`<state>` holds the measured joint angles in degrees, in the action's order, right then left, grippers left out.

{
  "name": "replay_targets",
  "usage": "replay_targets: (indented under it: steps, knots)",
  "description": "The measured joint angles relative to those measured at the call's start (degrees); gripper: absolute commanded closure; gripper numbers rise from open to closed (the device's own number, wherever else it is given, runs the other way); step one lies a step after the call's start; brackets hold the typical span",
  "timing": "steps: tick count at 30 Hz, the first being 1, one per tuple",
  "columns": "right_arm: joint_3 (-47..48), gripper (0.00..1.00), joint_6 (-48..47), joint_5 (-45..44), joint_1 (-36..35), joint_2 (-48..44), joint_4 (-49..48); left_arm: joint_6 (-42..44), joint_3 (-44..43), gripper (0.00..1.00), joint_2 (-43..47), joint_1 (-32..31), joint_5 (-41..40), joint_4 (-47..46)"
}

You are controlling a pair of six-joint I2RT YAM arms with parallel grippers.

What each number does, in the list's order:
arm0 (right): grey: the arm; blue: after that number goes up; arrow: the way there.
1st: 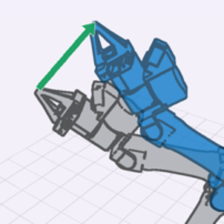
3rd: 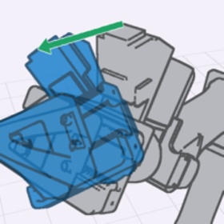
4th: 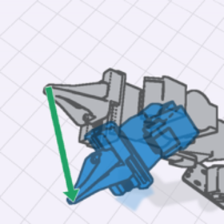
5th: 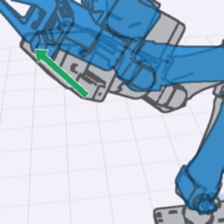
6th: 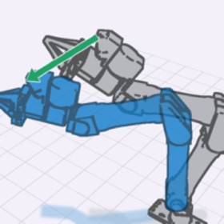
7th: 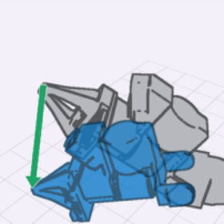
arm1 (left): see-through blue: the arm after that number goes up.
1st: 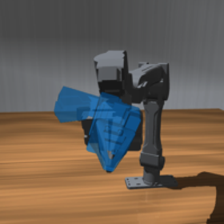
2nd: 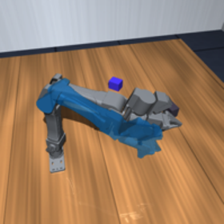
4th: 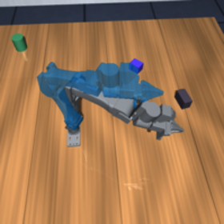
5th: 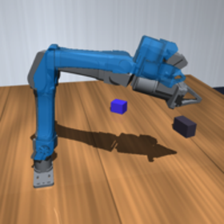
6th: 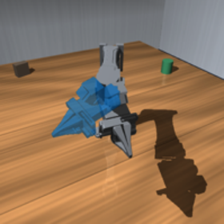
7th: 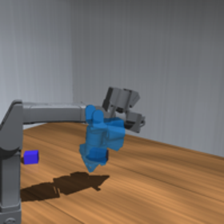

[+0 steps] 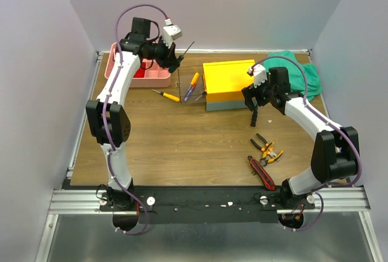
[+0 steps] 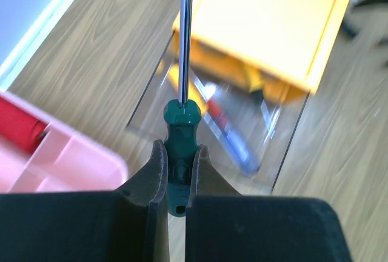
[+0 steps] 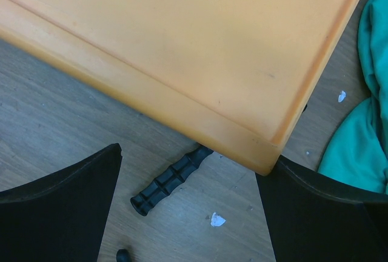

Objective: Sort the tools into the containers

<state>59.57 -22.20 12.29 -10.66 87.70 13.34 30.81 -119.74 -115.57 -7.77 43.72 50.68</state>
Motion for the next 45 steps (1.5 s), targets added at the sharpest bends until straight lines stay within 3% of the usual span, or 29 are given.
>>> replay_targets:
  steps: [5, 9, 15, 17, 23, 30, 35, 37, 41, 45]
  knots:
    - [0.0, 0.04, -0.35, 0.02, 0.0, 0.0, 0.0, -18.36, 3.58, 1.0, -1.03, -3.26, 0.66, -12.33]
    - [-0.26, 0.04, -0.39, 0.02, 0.0, -0.09, -0.13, -29.55, 3.69, 0.98, -4.39, -3.67, -0.48, -16.39]
    - [-2.08, 0.04, -0.44, 0.02, 0.0, -1.16, -0.2, -36.5, 4.81, 0.94, -7.26, -3.78, -1.68, -15.08]
    - [-2.19, 0.04, -0.44, 0.02, 0.0, -1.16, -0.22, -36.63, 5.16, 0.84, -7.23, -4.0, -1.68, -14.16]
    - [-2.25, 0.04, -0.44, 0.24, 0.0, -1.14, -0.26, -34.29, 5.42, 0.62, -7.15, -4.76, -1.64, -8.85]
    - [-2.21, 0.04, -0.44, 0.7, 0.0, -0.98, -0.31, -31.54, 4.87, 0.43, -4.92, -4.96, -1.4, -3.52]
    - [-2.21, 0.04, -0.42, 1.03, 0.0, -0.02, -0.35, -29.27, 5.38, 0.29, -0.02, -4.66, -6.19, -6.14]
    - [-2.21, 0.04, -0.42, 1.09, 0.0, 0.22, -0.33, -26.6, 7.69, 0.27, 3.39, -4.39, -9.14, -9.38]
    - [-2.08, 0.04, -0.42, 1.11, 0.0, 0.37, -0.22, -12.81, 14.43, 0.27, 10.88, -1.81, -12.26, -13.11]
    - [-2.08, 0.03, -0.44, 1.11, 0.0, 0.37, -0.2, 3.15, 16.87, 0.3, 11.5, 1.75, -11.45, -9.6]
